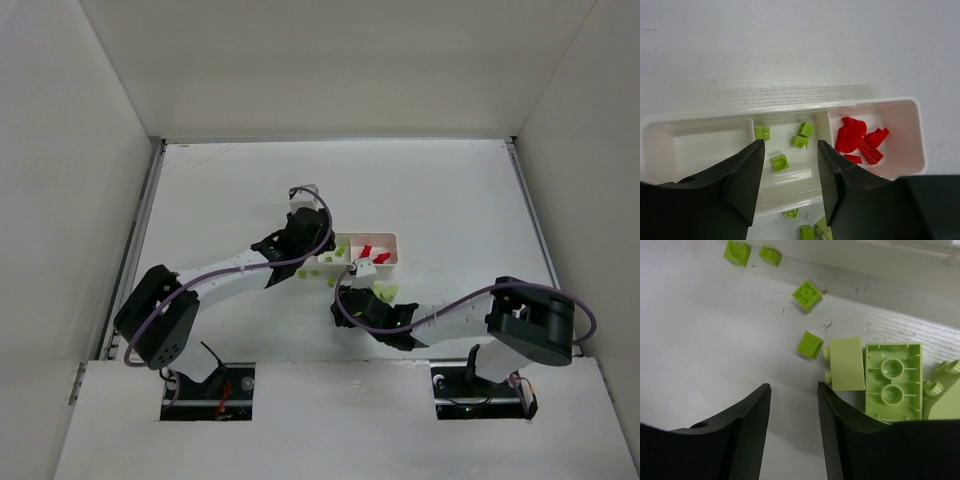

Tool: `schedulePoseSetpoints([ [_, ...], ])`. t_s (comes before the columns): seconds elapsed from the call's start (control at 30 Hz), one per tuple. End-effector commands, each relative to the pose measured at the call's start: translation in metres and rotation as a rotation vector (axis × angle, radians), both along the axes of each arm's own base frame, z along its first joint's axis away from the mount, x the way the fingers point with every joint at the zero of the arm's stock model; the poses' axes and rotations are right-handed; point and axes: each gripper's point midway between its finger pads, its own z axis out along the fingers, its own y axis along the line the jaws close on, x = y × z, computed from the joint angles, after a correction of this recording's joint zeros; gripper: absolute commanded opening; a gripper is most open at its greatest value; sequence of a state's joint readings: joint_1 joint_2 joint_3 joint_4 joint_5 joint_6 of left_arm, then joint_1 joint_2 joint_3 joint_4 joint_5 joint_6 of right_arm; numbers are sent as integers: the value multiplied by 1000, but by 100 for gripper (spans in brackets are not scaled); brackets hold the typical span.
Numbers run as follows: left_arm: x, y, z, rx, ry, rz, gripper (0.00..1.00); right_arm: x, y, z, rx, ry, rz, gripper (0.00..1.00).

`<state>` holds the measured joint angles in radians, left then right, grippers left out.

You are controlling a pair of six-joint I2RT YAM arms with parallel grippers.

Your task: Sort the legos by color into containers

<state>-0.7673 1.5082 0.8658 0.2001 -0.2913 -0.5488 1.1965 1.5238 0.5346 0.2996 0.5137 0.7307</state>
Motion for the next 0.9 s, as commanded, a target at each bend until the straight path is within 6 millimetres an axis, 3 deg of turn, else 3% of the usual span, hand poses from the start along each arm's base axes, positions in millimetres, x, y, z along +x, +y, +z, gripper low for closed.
schedulePoseSetpoints([
  [0.0, 1, 15, 41, -76, -95, 33, 43, 18, 13, 17, 44, -51, -25, 49],
  [0.1, -14, 31, 41, -87, -95, 48, 42, 25, 13, 13, 40, -47, -45, 49],
  [0.3, -51, 75, 14, -34, -46, 116, 37, 39, 8, 5, 3, -63, -95, 47],
  [0.43, -74, 102, -8, -3, 1, 149, 34, 42, 7, 0, -31, -70, -104, 41],
  [0.57, -93, 114, -19, -10, 25, 156, 33, 46, 5, 0, -34, -74, -118, 27],
  [0.63, -98, 115, -25, -22, 37, 157, 33, 46, 3, 9, -23, -86, -132, 22],
  [0.87, -115, 102, -36, -59, 56, 106, 33, 47, 0, 75, 95, -156, -126, 22],
])
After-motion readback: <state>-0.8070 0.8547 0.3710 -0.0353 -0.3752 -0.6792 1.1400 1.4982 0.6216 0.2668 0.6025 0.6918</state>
